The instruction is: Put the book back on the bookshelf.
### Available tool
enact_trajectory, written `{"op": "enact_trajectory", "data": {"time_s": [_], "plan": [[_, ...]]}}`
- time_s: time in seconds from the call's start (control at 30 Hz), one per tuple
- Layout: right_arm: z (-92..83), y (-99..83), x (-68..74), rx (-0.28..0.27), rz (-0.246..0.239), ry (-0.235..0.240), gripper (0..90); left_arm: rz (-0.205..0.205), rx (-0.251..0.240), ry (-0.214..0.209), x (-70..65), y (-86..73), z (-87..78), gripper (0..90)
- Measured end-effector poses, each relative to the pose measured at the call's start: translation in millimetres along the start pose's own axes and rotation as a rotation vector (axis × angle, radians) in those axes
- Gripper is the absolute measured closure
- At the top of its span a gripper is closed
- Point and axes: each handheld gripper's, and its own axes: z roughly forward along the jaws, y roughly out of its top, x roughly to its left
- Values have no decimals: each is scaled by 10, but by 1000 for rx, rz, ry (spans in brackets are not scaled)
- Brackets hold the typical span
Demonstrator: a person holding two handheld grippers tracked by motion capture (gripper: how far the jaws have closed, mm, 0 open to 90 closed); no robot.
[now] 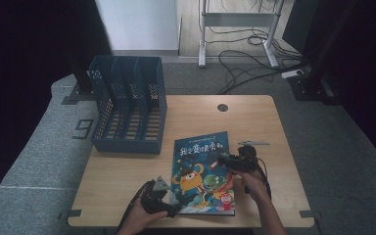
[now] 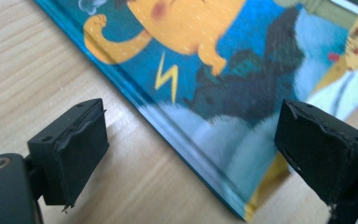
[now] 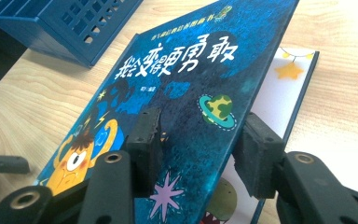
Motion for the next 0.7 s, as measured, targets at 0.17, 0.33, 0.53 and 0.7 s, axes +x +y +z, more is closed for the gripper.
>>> {"op": "enact_trajectory", "data": {"time_s": [0.17, 0.33, 0.53, 0.7], "plan": [[-25, 60, 19, -6, 11, 16, 574, -2, -7, 0, -35, -74, -43, 92], [-33, 115, 58, -10, 5, 18, 587, 2, -4, 0, -59, -99, -62, 91], [-32, 128, 65, -5, 1, 14, 587, 5, -9, 19, -79, -130, -78, 91], [-24, 133, 50, 1, 5, 15, 586, 10, 4, 13, -88, -138, -70, 87]]}}
